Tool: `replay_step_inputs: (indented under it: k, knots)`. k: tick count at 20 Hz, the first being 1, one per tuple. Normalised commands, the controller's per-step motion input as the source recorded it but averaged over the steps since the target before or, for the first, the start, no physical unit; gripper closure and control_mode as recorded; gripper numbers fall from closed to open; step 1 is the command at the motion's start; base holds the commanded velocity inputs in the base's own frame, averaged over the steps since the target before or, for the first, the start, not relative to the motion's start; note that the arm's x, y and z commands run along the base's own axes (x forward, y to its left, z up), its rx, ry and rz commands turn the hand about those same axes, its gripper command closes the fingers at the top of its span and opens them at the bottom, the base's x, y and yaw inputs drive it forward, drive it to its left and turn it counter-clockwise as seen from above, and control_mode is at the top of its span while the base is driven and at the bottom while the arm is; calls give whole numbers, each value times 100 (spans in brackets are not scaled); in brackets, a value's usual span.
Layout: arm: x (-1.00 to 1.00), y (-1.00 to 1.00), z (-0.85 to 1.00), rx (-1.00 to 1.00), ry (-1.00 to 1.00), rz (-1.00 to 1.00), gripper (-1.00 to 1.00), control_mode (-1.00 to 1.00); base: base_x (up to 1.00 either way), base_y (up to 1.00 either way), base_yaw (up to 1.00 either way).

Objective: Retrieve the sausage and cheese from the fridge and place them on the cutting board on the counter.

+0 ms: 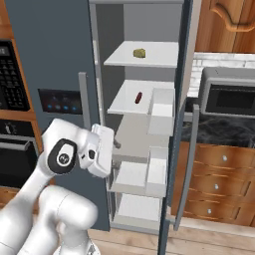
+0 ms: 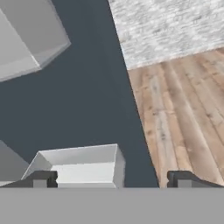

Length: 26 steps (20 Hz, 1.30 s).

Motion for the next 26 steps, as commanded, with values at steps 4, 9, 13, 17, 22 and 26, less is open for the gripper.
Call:
replay_step_inputs:
  k: [4,9,13,17,22,26]
  knots:
    - [10,46,14,-13,24,41,-100,-100,0,0,0]
    - [42,22,8,0,13,41,-100,-100,0,0,0]
    - [56,1,0,3,5,53,-100,-100,0,0,0]
    - [63,11,15,0,11,23,-100,-100,0,0,0]
    - [58,15,24,0,3,27,-100,-100,0,0,0]
    - [64,0,2,0,0,19,-100,-100,0,0,0]
